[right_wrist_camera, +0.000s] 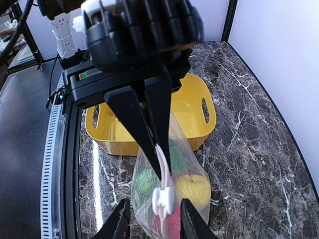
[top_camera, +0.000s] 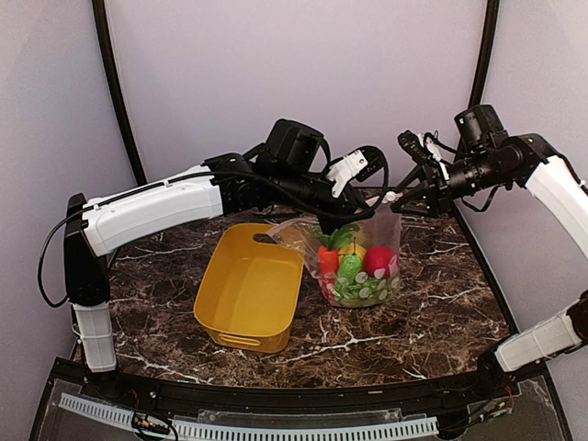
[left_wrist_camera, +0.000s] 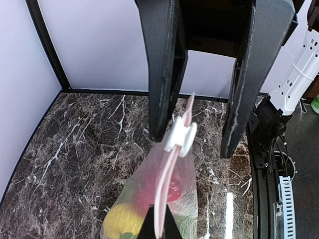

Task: Place the food in the zip-top bag and seal the zipper
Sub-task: Pass from the left arm to the right, then hold the zipper from the zipper food storage bag, then unzip the zipper of the food storage bag.

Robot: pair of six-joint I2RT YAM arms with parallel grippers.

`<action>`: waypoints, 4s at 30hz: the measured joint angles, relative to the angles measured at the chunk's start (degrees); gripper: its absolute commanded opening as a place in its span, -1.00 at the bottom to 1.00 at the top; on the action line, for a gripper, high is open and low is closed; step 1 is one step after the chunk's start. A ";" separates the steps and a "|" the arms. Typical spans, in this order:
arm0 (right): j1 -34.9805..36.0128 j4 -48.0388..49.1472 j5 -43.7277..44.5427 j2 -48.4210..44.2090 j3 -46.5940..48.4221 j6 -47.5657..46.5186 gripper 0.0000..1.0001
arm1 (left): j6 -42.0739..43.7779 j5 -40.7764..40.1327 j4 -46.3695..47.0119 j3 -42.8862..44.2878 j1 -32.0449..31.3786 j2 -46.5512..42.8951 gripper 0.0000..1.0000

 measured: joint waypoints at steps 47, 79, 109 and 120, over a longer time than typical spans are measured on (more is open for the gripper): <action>-1.01 -0.81 1.86 -3.02 -2.93 -1.70 -0.62 | -2.32 3.56 0.55 0.00 0.44 0.02 -0.99; -0.57 -1.79 -1.70 -2.99 -2.80 -2.40 -1.00 | -6.60 13.90 11.65 2.47 0.48 1.62 -0.26; -12.24 -4.70 -10.54 -1.25 -0.57 -6.12 -1.00 | -5.84 11.93 13.70 0.20 0.94 1.95 -0.98; -29.14 -8.07 -17.49 1.66 -0.48 -11.58 -1.00 | -5.90 8.76 17.88 -19.10 3.76 -8.85 -0.98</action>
